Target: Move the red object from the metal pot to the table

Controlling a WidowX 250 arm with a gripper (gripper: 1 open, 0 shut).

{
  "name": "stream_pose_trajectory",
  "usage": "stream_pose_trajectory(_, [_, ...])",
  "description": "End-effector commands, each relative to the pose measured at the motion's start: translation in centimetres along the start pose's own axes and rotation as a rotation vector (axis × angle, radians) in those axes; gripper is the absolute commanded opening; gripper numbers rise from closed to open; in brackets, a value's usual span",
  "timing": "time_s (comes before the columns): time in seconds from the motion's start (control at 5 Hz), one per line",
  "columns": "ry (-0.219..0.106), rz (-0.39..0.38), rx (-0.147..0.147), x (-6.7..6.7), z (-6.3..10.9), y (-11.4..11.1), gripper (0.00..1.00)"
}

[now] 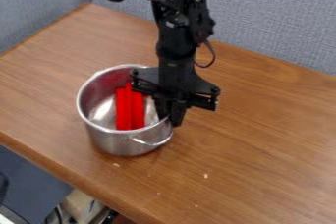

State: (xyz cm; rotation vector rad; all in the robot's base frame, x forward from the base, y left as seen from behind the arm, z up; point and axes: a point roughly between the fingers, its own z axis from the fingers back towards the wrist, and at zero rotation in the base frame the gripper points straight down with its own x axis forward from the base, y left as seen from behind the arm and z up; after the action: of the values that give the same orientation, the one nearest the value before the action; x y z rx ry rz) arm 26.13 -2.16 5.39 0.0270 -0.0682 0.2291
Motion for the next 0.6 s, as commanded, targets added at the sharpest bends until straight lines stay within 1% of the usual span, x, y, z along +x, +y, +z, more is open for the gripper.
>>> stream_pose_trajectory(0.0, [-0.051,0.062,-0.006,0.60,1.27,1.79,0.00])
stream_pose_trajectory(0.2, [-0.048,0.099,0.005,1.13,0.52,2.77,0.00])
stream_pose_trajectory(0.4, [-0.047,0.086,0.009,1.47,0.38,2.29,0.00])
